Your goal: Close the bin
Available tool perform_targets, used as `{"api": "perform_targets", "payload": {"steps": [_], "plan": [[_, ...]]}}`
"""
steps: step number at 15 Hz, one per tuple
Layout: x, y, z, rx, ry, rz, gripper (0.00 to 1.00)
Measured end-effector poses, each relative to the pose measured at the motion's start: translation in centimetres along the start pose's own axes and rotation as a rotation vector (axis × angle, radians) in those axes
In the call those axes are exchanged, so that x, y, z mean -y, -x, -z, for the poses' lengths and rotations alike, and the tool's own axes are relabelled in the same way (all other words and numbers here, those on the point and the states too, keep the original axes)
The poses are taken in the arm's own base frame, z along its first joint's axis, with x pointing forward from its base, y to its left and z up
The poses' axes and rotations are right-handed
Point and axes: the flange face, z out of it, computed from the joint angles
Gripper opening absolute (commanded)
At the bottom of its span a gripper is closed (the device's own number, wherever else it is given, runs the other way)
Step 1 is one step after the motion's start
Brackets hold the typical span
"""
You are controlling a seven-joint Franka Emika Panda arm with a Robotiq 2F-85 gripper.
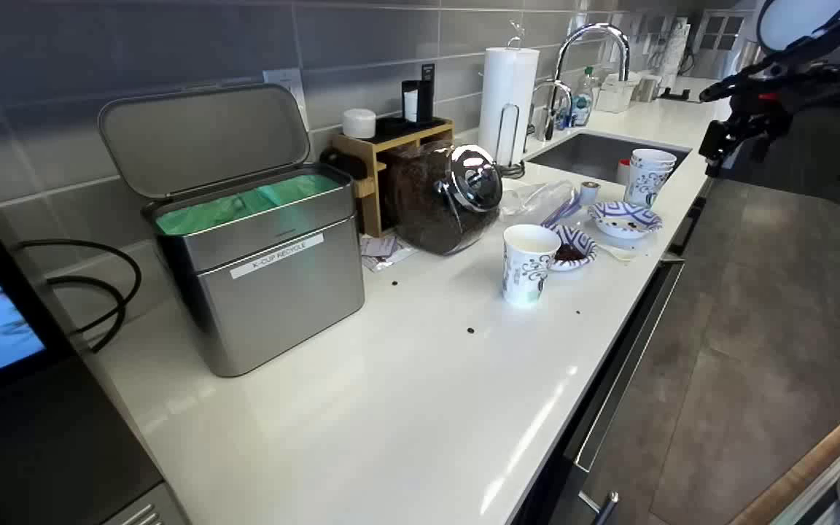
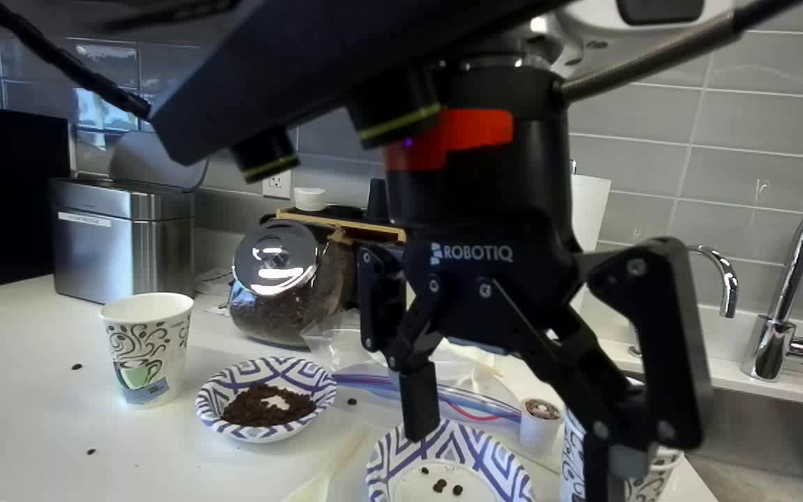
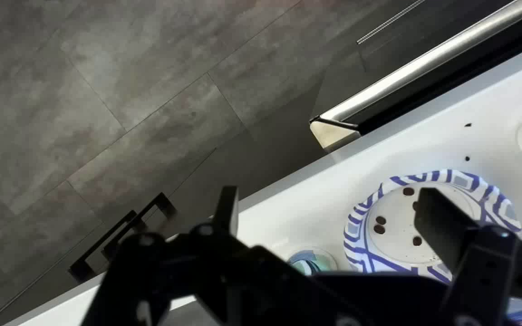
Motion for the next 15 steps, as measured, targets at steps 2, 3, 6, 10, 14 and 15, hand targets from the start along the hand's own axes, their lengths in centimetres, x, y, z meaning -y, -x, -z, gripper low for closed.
{"api": "perform_targets", "payload": {"steps": [2, 3, 6, 10, 14, 15], "plan": [[0.0, 0.0, 0.0, 0.0, 0.0, 0.0, 1.0], [0.0, 0.0, 0.0, 0.0, 0.0, 0.0, 1.0], [0.0, 0.0, 0.0, 0.0, 0.0, 0.0, 1.0], [0.7, -0.2, -0.1, 0.001, -0.018, -0.001, 1.0], [7.8, -3.5, 1.2, -0.022, -0.146, 0.037, 1.0], [10.0, -4.6, 2.0, -0.037, -0.188, 0.053, 1.0]]}}
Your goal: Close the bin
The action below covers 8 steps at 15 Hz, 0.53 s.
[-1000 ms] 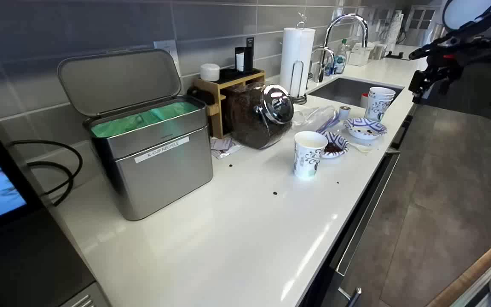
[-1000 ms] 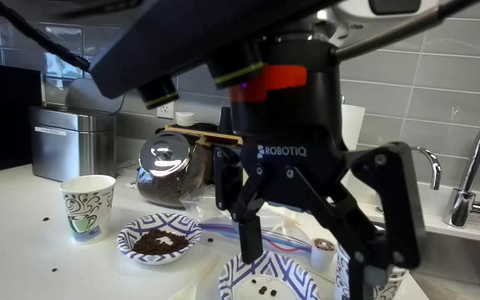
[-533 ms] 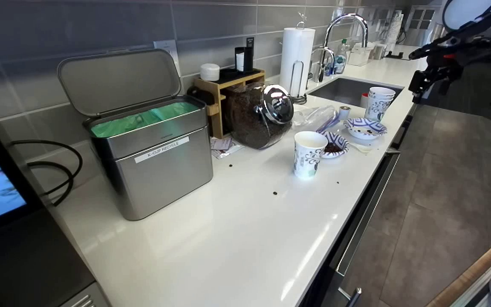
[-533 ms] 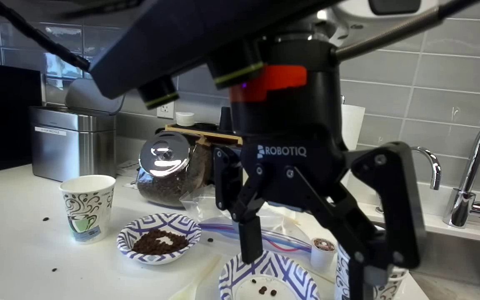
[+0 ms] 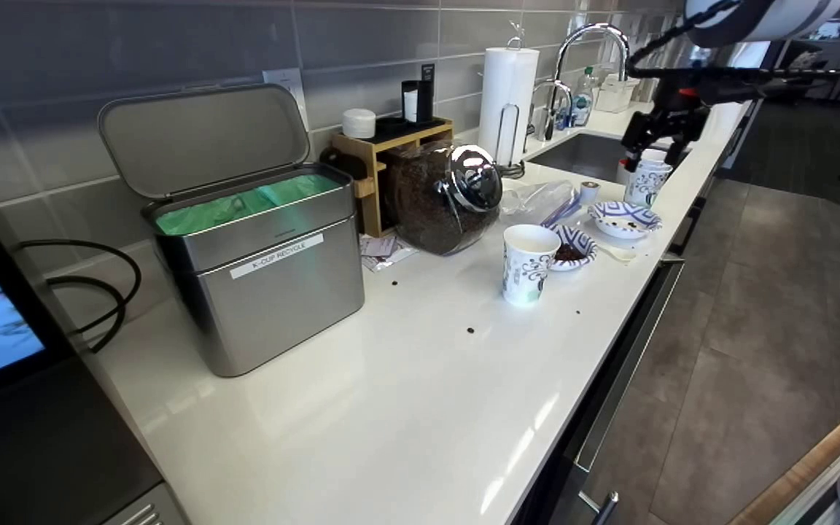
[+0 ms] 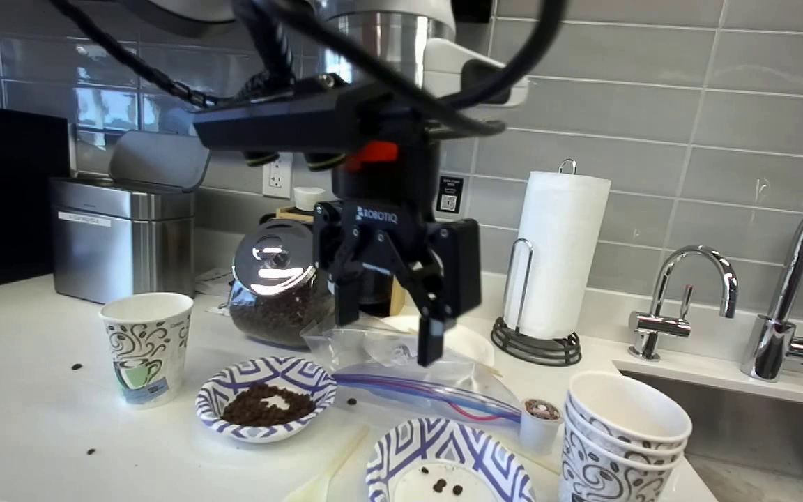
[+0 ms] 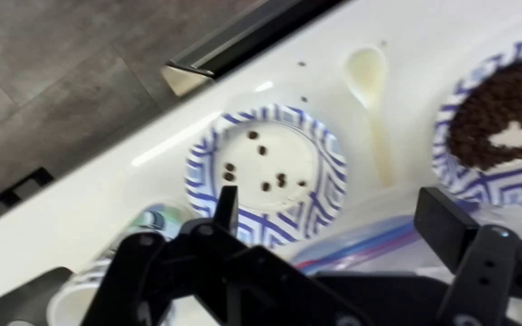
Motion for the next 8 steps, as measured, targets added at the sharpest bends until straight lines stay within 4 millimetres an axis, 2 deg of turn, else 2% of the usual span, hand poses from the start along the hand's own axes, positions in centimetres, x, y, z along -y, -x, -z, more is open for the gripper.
{"api": "perform_targets", "payload": {"steps": [3, 8], "plan": [[6.0, -3.7, 2.0, -0.049, -0.094, 0.074, 1.0], [12.2, -7.4, 5.7, -0.063, -0.155, 0.194, 1.0]]}}
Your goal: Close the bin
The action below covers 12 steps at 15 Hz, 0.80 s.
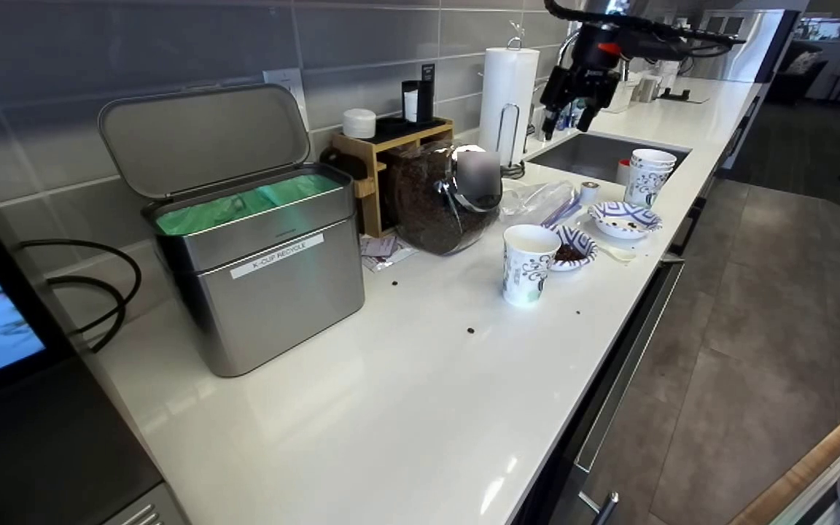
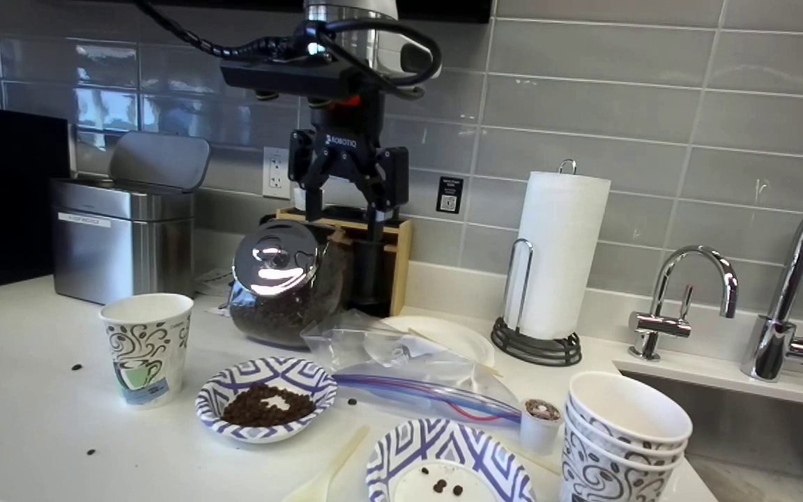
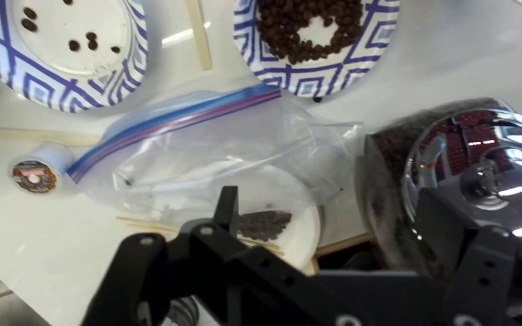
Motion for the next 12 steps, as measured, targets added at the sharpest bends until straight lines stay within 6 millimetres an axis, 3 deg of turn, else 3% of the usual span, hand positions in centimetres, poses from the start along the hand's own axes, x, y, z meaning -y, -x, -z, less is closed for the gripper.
{"api": "perform_targets", "payload": {"steps": [5, 9, 12], "plan": [[6.3, -3.0, 1.4, -0.029, -0.079, 0.123, 1.0], [12.0, -4.2, 2.1, -0.061, -0.189, 0.218, 1.0], [12.6, -4.3, 2.2, -0.064, -0.193, 0.224, 1.0]]}}
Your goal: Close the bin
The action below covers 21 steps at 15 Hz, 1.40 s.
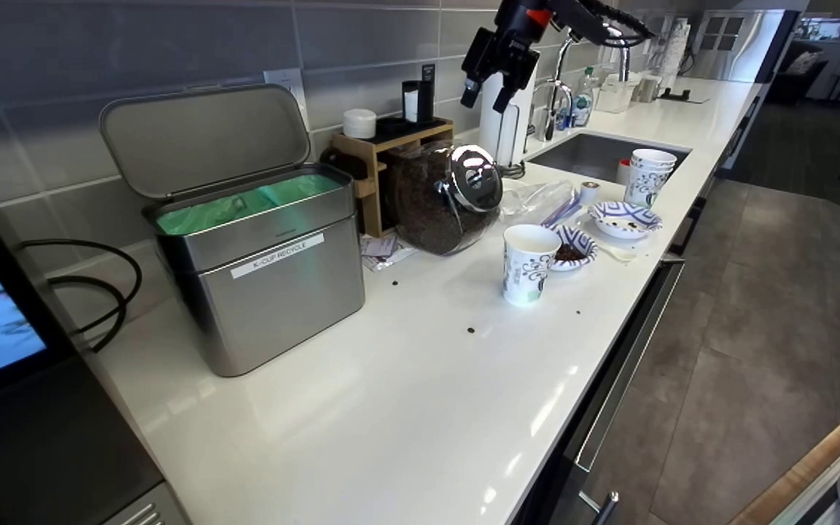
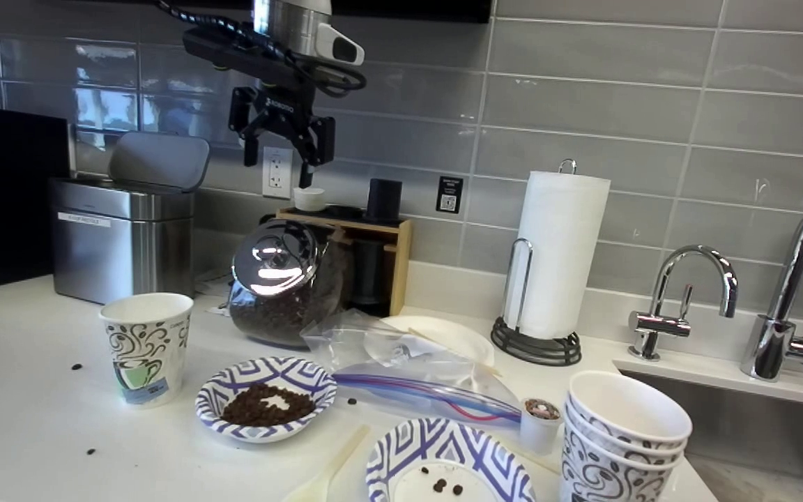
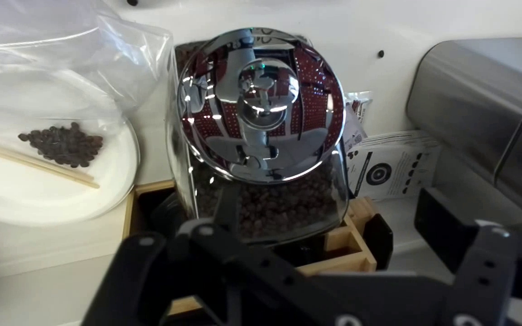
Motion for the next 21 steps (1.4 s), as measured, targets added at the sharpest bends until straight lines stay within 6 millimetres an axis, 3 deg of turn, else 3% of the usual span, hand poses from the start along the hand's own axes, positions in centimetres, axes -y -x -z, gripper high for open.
{"api": "perform_targets", "payload": {"steps": [6, 9, 17, 21], "plan": [[-0.6, 0.0, 0.1, -0.002, 0.003, -0.009, 1.0], [0.1, -0.2, -0.2, -0.021, -0.031, 0.024, 1.0], [9.3, -4.3, -1.8, -0.158, -0.078, 0.306, 1.0], [11.9, -6.6, -2.8, -0.218, -0.1, 0.402, 1.0]]}}
